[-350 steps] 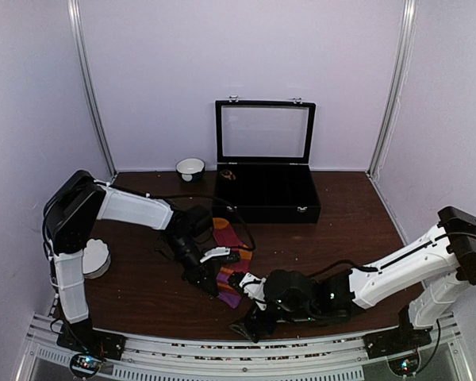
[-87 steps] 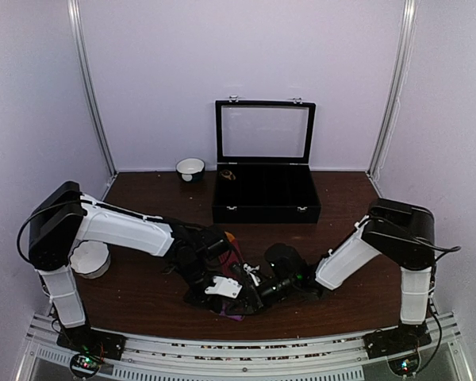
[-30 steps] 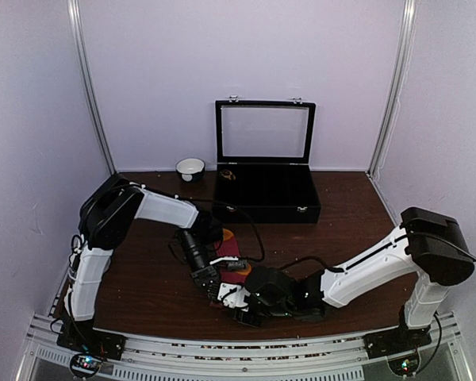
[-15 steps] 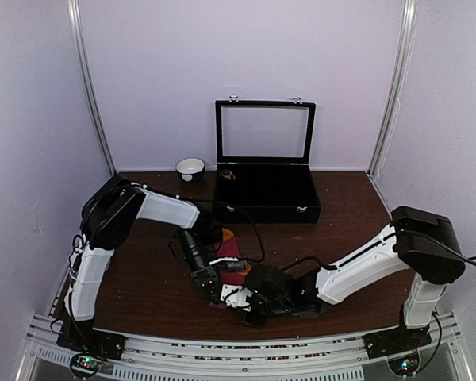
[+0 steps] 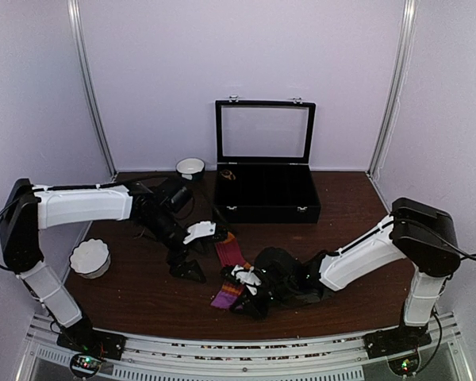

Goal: Roll the socks
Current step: Roll the sock at the center of the board.

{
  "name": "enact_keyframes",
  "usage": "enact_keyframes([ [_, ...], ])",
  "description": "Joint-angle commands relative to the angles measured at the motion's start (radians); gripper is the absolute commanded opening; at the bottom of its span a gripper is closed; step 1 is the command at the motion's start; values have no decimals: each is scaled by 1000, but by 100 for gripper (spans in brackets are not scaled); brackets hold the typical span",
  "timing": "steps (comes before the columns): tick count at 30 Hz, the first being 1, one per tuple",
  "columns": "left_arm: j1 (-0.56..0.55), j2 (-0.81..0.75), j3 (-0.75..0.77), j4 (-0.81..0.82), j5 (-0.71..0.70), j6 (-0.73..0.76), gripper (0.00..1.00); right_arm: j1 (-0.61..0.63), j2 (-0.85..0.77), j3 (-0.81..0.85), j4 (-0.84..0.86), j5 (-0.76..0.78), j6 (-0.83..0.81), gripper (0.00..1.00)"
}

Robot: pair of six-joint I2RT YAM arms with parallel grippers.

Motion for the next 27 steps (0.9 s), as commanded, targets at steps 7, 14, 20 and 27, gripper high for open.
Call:
enact_keyframes([
  [7, 121, -59, -88, 240, -135, -77, 98, -48, 87, 4, 10, -247, 333, 0],
  [14, -87, -187, -260, 243, -5, 191, 97, -87, 111, -31, 104, -322, 448, 0],
  [20, -210, -35, -200, 215, -35, 257, 84, -112, 110, -57, 94, -327, 456, 0],
  [27, -231, 102, -103, 208, -82, 262, 64, -120, 116, -82, 101, -341, 459, 0],
])
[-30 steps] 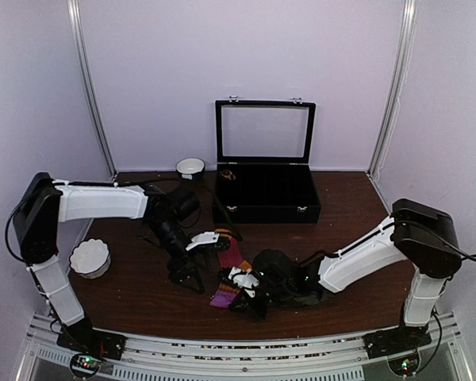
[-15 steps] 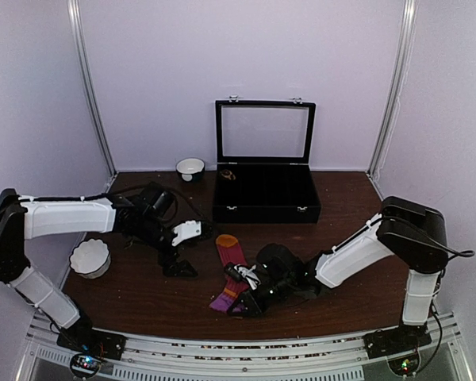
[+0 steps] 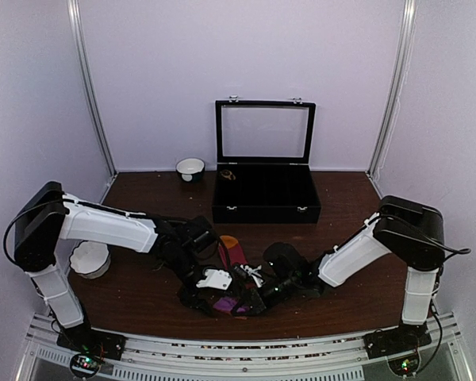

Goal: Roll the socks
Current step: Roll the sock at the center of the board.

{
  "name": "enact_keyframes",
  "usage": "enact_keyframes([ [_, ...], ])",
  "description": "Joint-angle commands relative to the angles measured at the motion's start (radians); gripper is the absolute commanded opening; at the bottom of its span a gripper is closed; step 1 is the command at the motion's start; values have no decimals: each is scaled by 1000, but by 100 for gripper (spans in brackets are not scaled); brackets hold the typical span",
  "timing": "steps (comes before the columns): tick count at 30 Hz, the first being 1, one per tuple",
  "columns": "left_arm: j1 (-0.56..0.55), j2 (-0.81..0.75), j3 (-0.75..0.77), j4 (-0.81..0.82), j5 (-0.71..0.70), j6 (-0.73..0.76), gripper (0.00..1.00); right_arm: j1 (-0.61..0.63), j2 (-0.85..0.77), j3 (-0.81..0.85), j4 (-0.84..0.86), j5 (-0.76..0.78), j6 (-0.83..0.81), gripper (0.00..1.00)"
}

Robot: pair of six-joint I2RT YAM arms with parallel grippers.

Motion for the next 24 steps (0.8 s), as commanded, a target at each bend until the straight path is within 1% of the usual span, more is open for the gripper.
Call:
enact_keyframes([
  [1, -17, 36, 53, 11, -27, 25, 64, -9, 33, -41, -63, 3, 16, 0],
  [7, -55, 83, 61, 13, -61, 28, 57, -18, 47, -39, -30, -11, 37, 0],
  [11, -60, 121, 74, -10, -65, 30, 50, -27, 58, -45, 8, -24, 58, 0],
  [15, -61, 161, 95, -11, -104, 1, 45, -29, 62, -48, 48, -42, 76, 0],
  [18, -61, 179, 110, 8, -133, -39, 28, -31, 59, -53, 64, -50, 83, 0],
  [22, -61, 188, 134, -29, -104, -53, 13, -35, 45, -64, 60, -41, 74, 0],
  [23, -59, 192, 141, -49, -88, -55, 9, -35, 35, -66, 44, -27, 58, 1],
  [24, -56, 198, 150, -75, -70, -59, 4, -35, 26, -67, 19, -8, 37, 7],
])
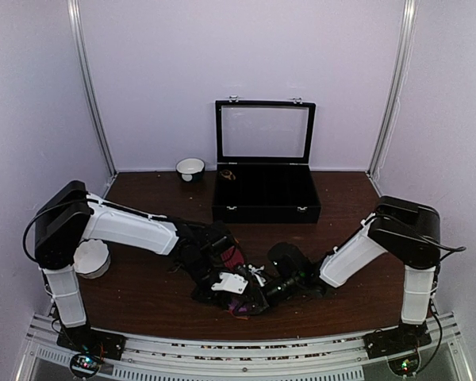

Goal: Roll the socks
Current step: Roll the sock at the center of the board.

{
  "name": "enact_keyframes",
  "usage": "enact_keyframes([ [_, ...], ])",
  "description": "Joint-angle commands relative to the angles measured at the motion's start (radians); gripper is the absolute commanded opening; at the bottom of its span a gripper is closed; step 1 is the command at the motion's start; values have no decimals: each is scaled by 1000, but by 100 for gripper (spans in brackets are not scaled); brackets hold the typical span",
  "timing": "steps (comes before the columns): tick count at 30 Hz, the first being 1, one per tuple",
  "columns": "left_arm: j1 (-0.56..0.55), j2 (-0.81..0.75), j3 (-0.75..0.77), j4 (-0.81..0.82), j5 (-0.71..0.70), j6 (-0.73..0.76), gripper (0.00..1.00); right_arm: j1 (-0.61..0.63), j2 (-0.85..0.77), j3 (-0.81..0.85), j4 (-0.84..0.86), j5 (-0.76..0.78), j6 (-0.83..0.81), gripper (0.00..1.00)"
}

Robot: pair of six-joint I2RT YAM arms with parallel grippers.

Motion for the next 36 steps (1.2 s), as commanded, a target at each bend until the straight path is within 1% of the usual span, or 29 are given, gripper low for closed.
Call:
enact_keyframes([
  [1, 7, 54, 31, -96, 37, -32, 0, -10, -19, -37, -107, 78, -58, 10],
  [3, 25, 77, 50, -148, 77, -42, 0, -9, -53, -42, -162, 130, -109, 16],
  [5, 51, 108, 72, -203, 123, -62, 0, -7, -96, -51, -230, 190, -164, 25],
  [8, 88, 149, 131, -306, 194, -85, 0, -4, -163, -80, -292, 290, -236, 29],
  [12, 138, 189, 190, -390, 258, -130, 0, 11, -259, -142, -329, 403, -301, 35],
  [15, 185, 213, 224, -430, 341, -171, 0, 48, -331, -191, -352, 516, -337, 39],
  [18, 196, 233, 244, -474, 391, -175, 0, 114, -396, -214, -399, 665, -362, 44],
  [19, 196, 241, 251, -486, 400, -174, 0, 144, -414, -215, -425, 722, -370, 51],
  [21, 195, 259, 275, -512, 405, -172, 0, 208, -449, -201, -510, 903, -376, 97],
  [22, 194, 265, 287, -520, 400, -170, 0, 238, -466, -193, -557, 1007, -368, 100],
  [24, 191, 279, 312, -526, 378, -175, 0, 285, -504, -190, -630, 1205, -336, 100],
  [25, 190, 289, 322, -527, 368, -179, 0, 302, -525, -188, -672, 1315, -292, 100],
  [26, 188, 298, 334, -528, 358, -187, 0, 307, -542, -185, -718, 1421, -205, 100],
  [27, 186, 308, 344, -533, 347, -192, 0, 306, -557, -187, -759, 1469, -160, 100],
  [28, 182, 318, 354, -536, 337, -196, 0, 305, -572, -202, -760, 1484, -130, 100],
  [29, 177, 324, 362, -537, 324, -202, 0, 304, -591, -230, -708, 1474, -123, 100],
  [30, 171, 329, 371, -537, 308, -208, 0, 305, -622, -269, -633, 1426, -134, 100],
  [31, 166, 334, 376, -537, 295, -212, 0, 306, -639, -302, -535, 1368, -186, 100],
  [33, 160, 342, 385, -537, 273, -224, 0, 320, -634, -332, -407, 1274, -311, 100],
  [35, 157, 351, 392, -537, 260, -239, 0, 376, -597, -324, -330, 1219, -461, 100],
  [36, 157, 357, 396, -537, 253, -250, 0, 404, -576, -314, -299, 1188, -538, 98],
])
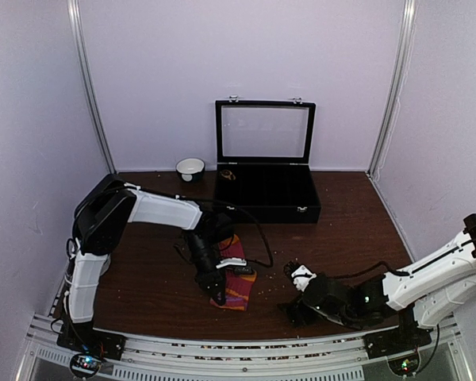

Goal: Roll the socks
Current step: Roll the sock at the center of the board.

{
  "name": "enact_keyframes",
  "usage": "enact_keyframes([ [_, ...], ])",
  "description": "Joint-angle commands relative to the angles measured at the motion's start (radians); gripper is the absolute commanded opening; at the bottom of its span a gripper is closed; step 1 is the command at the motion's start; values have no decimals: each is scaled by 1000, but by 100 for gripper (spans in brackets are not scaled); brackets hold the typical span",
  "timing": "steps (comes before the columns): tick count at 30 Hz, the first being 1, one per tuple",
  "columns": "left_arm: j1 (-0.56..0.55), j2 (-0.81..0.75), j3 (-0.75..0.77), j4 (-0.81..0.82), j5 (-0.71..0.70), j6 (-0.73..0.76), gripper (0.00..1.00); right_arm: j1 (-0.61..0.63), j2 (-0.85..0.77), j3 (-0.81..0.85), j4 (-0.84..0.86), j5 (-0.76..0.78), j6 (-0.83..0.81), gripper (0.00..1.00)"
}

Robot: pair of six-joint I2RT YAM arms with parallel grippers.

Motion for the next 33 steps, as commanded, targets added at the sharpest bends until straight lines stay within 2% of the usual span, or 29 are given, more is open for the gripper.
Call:
enact_keyframes([
  [1, -10, 42, 30, -5, -66, -45, 0, 104, 72, 18, 222, -97, -299, 96],
  [8, -10, 77, 49, -36, -40, -45, 0, 139, 263, 242, 183, -202, -595, 67],
  [14, -4, 114, 78, -103, 26, -14, 0, 124, 412, 386, 163, -247, -734, 56],
  [23, 5, 132, 93, -139, 58, 15, 0, 21, 509, 428, 136, -324, -753, 41],
  [30, 6, 142, 106, -166, 77, 39, 0, 2, 531, 408, 127, -336, -735, 37],
  [33, 17, 128, 115, -182, 129, 61, 0, 0, 548, 406, 102, -366, -706, 29],
])
